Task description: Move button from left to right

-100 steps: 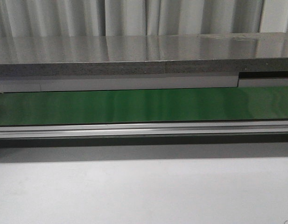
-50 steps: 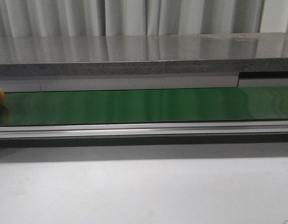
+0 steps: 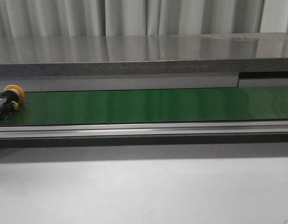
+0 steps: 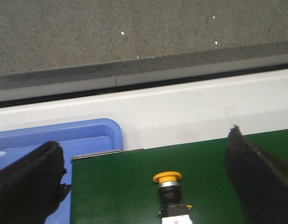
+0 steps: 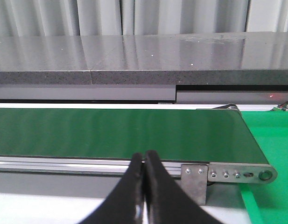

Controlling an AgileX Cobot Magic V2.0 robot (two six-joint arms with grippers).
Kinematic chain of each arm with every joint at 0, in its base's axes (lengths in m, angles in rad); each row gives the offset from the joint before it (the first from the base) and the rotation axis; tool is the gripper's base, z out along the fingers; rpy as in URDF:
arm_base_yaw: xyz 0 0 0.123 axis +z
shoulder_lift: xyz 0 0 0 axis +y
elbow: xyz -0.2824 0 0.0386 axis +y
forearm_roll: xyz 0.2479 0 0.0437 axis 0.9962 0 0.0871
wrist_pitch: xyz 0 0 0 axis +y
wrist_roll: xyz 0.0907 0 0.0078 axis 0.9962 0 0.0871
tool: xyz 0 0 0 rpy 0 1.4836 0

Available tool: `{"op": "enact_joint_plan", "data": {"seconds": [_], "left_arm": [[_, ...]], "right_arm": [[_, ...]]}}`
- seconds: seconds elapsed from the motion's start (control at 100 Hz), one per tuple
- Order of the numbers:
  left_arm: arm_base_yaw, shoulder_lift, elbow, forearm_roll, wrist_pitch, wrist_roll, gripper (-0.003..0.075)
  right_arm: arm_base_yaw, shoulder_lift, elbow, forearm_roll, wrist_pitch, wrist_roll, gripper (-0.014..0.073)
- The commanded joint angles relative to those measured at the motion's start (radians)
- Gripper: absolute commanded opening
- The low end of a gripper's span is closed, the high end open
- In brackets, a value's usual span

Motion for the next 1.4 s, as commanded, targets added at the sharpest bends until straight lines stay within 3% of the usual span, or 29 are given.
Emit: {"op": "enact_joint_plan", "data": {"seconds": [0.0,0.25,0.51,0.69,1.07,1.19,1.39], "left_arm": [[-0.008,-0.131,0.094,-0.017,-0.178,0.0,0.0671],[-0.008,-0.456,0.431,-0.021,-0.415,0.0,0.0671],[-0.008,-0.739,0.657,-0.066,-0.444,0.0,0.0671],[-0.008,-0.843,0.746,-0.073,-0.487,0.0,0.0671],[-0.008,-0.849,0.779,-0.073,-0.484,0.0,0.0665],[-0.008,-0.849,0.779,-0.073,-0.485,0.0,0.0555],[-0.008,-0.849,0.779,-0.073,-0.485,0.0,0.0184]], "right_arm": [[0.0,-0.019,-0.018,-0.005,-0.078,-0.001,-0.0067],[0.0,-0.019,-0.018,-0.005,-0.078,-0.001,-0.0067],[0.0,-0.019,-0.018,-0.005,-0.078,-0.001,-0.0067],[0.0,-0.019,-0.018,-0.005,-0.078,-0.001,-0.0067],[0.0,-0.019,-0.018,-0.005,-0.078,-0.001,-0.0067],[0.0,-0.019,-0.018,-0.005,-0.078,-0.001,-0.0067],[0.0,-0.019,-0.018,-0.005,-0.078,-0.001,-0.0067]]}}
